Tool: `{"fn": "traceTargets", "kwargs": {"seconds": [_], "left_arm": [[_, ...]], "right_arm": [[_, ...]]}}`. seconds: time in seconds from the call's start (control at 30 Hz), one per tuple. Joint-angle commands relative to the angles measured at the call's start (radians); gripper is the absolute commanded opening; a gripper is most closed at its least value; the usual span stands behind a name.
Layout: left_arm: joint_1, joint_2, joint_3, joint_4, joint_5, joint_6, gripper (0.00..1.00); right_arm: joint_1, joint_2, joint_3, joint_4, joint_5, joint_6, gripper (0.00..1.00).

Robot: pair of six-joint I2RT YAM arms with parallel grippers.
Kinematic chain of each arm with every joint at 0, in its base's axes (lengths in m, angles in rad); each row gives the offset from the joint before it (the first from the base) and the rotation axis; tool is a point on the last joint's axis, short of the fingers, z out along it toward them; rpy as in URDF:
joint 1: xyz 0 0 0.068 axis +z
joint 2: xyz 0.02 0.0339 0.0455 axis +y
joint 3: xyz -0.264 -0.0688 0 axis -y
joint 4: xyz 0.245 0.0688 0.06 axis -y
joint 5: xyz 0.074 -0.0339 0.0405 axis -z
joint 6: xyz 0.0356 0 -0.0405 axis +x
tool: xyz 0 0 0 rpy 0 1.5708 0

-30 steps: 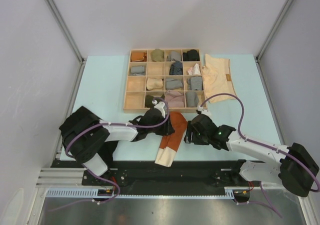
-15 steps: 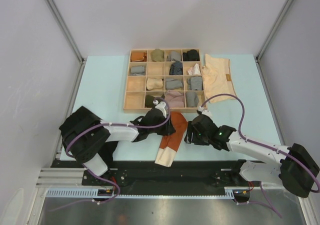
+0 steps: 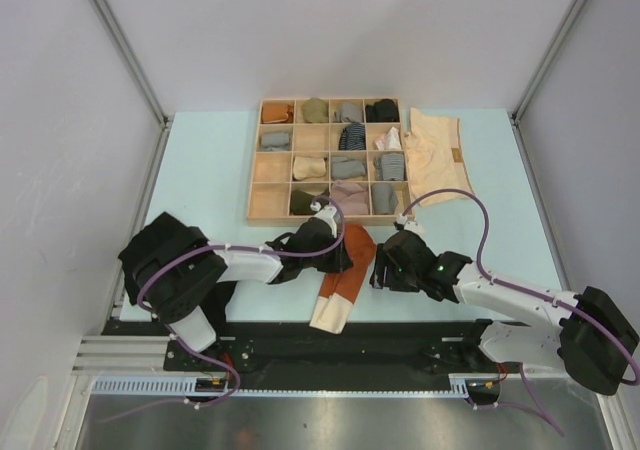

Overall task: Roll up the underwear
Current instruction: Fold the underwear at the center of the board.

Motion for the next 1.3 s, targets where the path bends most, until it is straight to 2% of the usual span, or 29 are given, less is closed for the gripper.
{"fn": "traceTargets", "kwargs": {"seconds": [0.0,0.07,0.13,0.17,0.23,0.47,0.73,1.27], "left_arm": [[-0.011,-0.001,0.02,-0.017,-0.03,-0.012,0.34],[-0.014,0.008,0.013,0.021,0.0,-0.018,0.3],[-0.017,0.015,0.015,0.037,0.02,-0.022,0.19],[-0.02,0.023,0.015,0.044,0.023,-0.027,0.08],[-0.021,0.026,0.015,0.05,0.023,-0.03,0.0],[-0.021,-0.046,-0.02,0.089,0.014,-0.039,0.0],[-0.011,-0.142,-0.046,0.046,-0.01,-0.024,0.0],[0.065,-0.181,-0.105,0.027,-0.009,0.005,0.0]], "right_arm": [[-0.003,-0.021,-0.008,0.017,0.009,0.01,0.66],[-0.004,-0.018,-0.011,0.017,0.009,0.012,0.66],[-0.004,-0.018,-0.011,0.014,0.011,0.01,0.66],[-0.004,-0.018,-0.01,0.009,0.014,0.012,0.66],[-0.004,-0.024,-0.01,0.006,0.015,0.01,0.66],[-0.004,-0.032,-0.01,-0.004,0.021,0.01,0.66],[-0.004,-0.033,-0.001,0.003,0.018,0.01,0.66],[-0.001,0.005,0.015,0.017,0.003,0.006,0.67]]}}
